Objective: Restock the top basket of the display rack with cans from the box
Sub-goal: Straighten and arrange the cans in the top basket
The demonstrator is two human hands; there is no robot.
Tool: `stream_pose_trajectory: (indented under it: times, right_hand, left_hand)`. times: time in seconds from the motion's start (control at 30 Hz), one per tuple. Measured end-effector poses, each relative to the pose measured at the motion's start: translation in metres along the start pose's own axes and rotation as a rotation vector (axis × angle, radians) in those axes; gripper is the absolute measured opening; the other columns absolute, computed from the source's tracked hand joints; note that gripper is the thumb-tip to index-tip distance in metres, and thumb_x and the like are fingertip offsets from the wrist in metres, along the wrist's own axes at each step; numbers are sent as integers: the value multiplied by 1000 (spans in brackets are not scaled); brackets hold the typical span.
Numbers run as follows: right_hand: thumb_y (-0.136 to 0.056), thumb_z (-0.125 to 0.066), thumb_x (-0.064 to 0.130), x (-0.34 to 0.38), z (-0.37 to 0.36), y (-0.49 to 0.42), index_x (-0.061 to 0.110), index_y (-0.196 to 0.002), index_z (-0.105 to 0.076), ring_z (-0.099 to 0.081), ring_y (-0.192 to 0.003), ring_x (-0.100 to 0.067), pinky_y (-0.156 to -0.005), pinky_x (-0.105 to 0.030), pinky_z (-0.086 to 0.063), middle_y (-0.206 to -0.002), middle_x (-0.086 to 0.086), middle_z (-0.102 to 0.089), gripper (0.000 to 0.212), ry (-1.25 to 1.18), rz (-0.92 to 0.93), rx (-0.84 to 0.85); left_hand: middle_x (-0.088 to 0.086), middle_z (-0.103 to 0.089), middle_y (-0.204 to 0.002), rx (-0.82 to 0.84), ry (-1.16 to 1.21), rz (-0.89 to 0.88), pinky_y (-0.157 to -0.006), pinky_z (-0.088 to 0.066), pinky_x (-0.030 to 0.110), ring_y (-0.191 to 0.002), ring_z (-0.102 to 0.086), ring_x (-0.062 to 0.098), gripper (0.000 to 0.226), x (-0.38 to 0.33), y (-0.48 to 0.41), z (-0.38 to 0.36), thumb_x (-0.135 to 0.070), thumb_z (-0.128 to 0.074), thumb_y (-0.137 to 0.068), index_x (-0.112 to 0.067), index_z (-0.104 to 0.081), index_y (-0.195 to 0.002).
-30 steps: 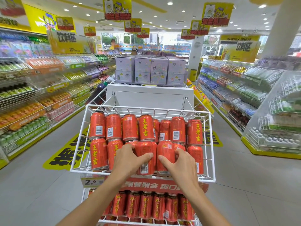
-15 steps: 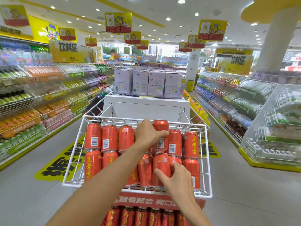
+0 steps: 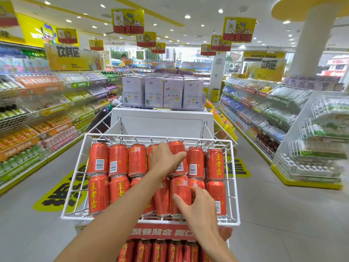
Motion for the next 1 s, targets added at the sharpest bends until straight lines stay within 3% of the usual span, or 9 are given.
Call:
stream_pose_trajectory:
  times: [0.1, 0.17, 0.27, 0.4, 0.5, 0.7, 0.83, 1.0]
  right_hand:
    - [-85, -65, 71, 1, -1, 0, 21, -132, -60, -60, -112, -15, -96, -30, -51, -117, 7, -63, 69, -18, -11, -10]
    - [-86, -63, 70, 2, -1, 1, 20, -136, -58, -60, -112, -15, -96, -31, -50, -117, 7, -62, 71, -5, -15, -24]
    - [-87, -63, 70, 3, -2, 3, 21, -141, -56, -60, -113, -15, -96, -31, -50, -117, 8, -61, 73, -10, -38, -40]
    - [-87, -66, 67, 5, -4, 1, 22, -133, -60, -61, -108, -16, -92, -31, -50, -112, 8, -60, 65, -37, -32, -45]
    - [-88, -66, 65, 6, -5, -1, 21, -131, -61, -60, -107, -16, -90, -31, -50, -113, 8, -60, 62, -33, -24, -44]
    - [-94, -60, 62, 11, -6, 12, 20, -140, -55, -58, -111, -16, -91, -29, -48, -117, 7, -56, 62, -33, -11, -77]
    - [-92, -61, 65, 9, -3, 16, 19, -143, -54, -58, -113, -14, -94, -27, -48, -120, 7, -56, 69, -47, -11, -79]
    - [-89, -64, 66, 6, -2, 10, 17, -140, -58, -58, -115, -17, -95, -30, -47, -120, 4, -59, 71, -42, -27, -56]
  left_hand:
    - [4, -59, -79, 1, -23, -1, -67, -43, 34, -81, -59, 28, 51, -6, -1, -5, -57, -80, -74, -17, -50, -67]
    - [6, -62, -86, 6, -33, -18, -70, -46, 35, -90, -64, 31, 47, -9, 1, -14, -52, -81, -76, -13, -54, -72]
    - [13, -64, -100, -11, -49, -29, -70, -39, 34, -100, -62, 35, 46, -9, 1, -21, -51, -79, -79, -14, -51, -76]
    - [14, -69, -90, -38, -69, -47, -64, -36, 33, -91, -65, 36, 54, -6, -6, -19, -56, -79, -76, -16, -45, -63]
    - [9, -62, -79, -27, -65, -35, -63, -37, 33, -81, -62, 32, 53, -5, -6, -18, -54, -80, -75, -15, -46, -61]
    - [6, -55, -80, -26, -85, -58, -66, -37, 33, -81, -57, 31, 40, -5, 3, -17, -44, -80, -74, -13, -55, -75]
    - [3, -51, -67, -20, -116, -94, -61, -37, 33, -80, -64, 34, 40, -6, 12, -13, -33, -80, -75, -13, -47, -65]
    - [12, -61, -75, -18, -93, -136, -60, -36, 32, -82, -66, 37, 37, 0, 16, -7, -23, -75, -75, -17, -41, -61]
Point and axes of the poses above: each hand's wrist, its own y-axis away from the middle knuckle, its own z-axis out of the back of the hand, x = y × z, the point moved 5 cm from there along -y, towards the middle knuckle
